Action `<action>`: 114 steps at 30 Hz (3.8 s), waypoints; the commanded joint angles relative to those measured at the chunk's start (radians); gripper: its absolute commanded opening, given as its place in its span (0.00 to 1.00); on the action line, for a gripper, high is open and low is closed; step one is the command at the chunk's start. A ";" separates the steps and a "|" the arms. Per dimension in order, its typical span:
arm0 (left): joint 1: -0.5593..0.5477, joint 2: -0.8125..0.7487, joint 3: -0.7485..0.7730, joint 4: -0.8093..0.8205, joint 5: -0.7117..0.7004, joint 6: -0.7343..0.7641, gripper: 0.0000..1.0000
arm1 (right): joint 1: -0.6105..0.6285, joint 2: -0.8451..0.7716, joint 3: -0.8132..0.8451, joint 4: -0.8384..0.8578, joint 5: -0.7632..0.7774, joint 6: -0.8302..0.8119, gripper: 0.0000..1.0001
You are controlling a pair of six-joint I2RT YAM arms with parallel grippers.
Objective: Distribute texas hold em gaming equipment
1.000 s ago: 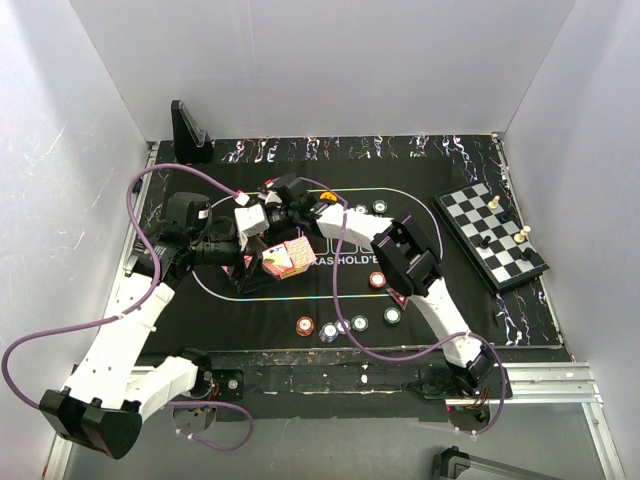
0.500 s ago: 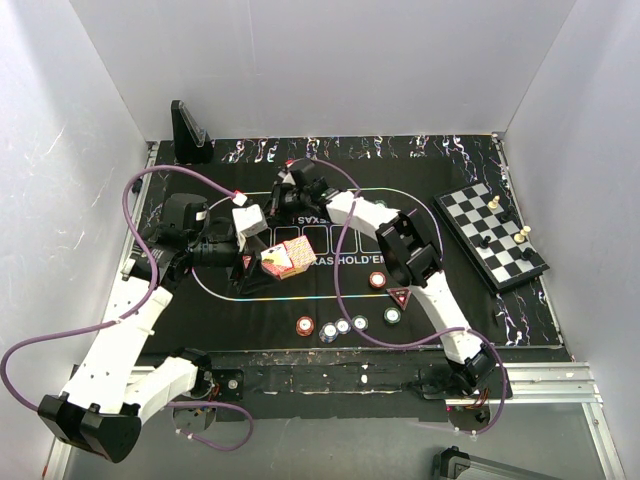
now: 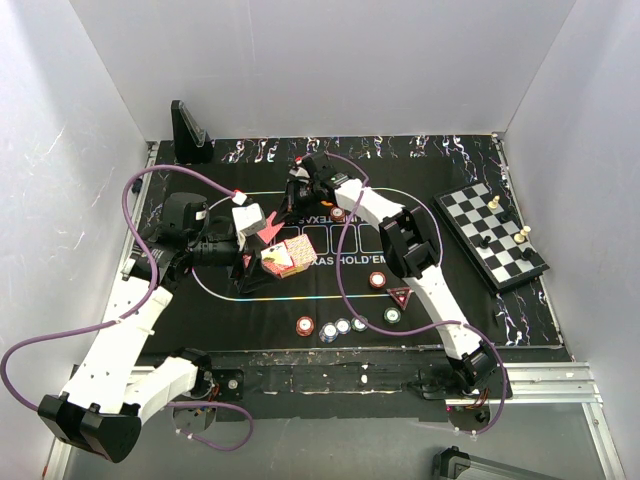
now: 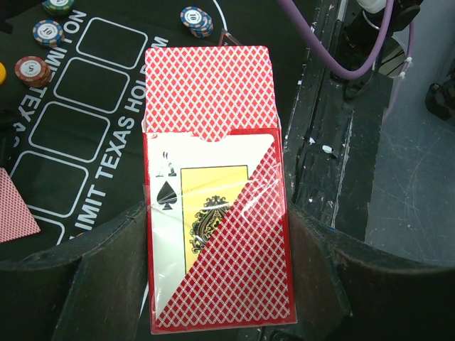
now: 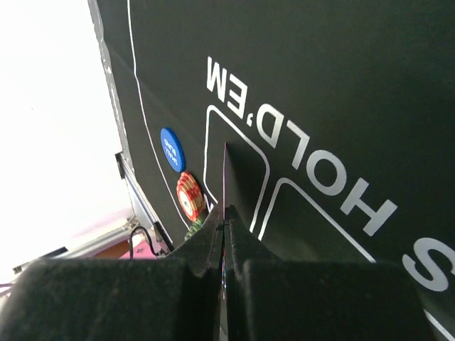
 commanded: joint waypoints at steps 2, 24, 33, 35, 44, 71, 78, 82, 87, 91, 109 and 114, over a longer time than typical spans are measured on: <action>-0.001 -0.013 0.008 0.044 0.038 -0.004 0.00 | 0.014 -0.021 0.004 -0.022 -0.026 -0.070 0.01; -0.002 -0.042 0.090 -0.061 0.043 -0.024 0.00 | 0.060 -0.423 -0.238 -0.036 0.515 -0.426 0.01; -0.001 -0.061 0.065 -0.063 0.029 -0.014 0.00 | 0.071 -0.374 -0.258 0.044 0.256 -0.264 0.01; -0.002 -0.058 0.062 -0.057 0.031 -0.014 0.00 | 0.075 -0.350 -0.283 0.122 0.176 -0.181 0.01; -0.002 -0.059 0.065 -0.051 0.034 -0.022 0.00 | 0.115 -0.144 -0.147 0.371 -0.011 0.137 0.01; -0.002 -0.078 0.050 -0.039 0.034 -0.036 0.00 | 0.298 -0.079 -0.025 0.173 -0.003 0.014 0.60; 0.001 -0.079 0.050 -0.039 0.034 -0.036 0.00 | 0.209 -0.181 -0.086 0.198 0.012 0.011 0.70; -0.002 -0.088 0.025 -0.033 0.023 -0.030 0.00 | 0.122 -0.286 -0.115 0.184 0.001 0.011 0.81; -0.001 -0.097 -0.005 -0.016 0.017 -0.024 0.00 | -0.006 -0.458 -0.239 0.144 -0.028 0.006 0.86; -0.001 -0.090 -0.025 0.000 0.015 -0.013 0.00 | -0.099 -0.627 -0.436 0.162 -0.045 0.003 0.87; -0.001 -0.033 -0.076 0.110 -0.043 0.084 0.00 | -0.089 -1.164 -1.110 0.442 -0.240 0.132 0.90; 0.001 -0.002 -0.061 0.122 -0.040 0.082 0.00 | 0.008 -1.156 -1.107 0.445 -0.220 0.141 0.91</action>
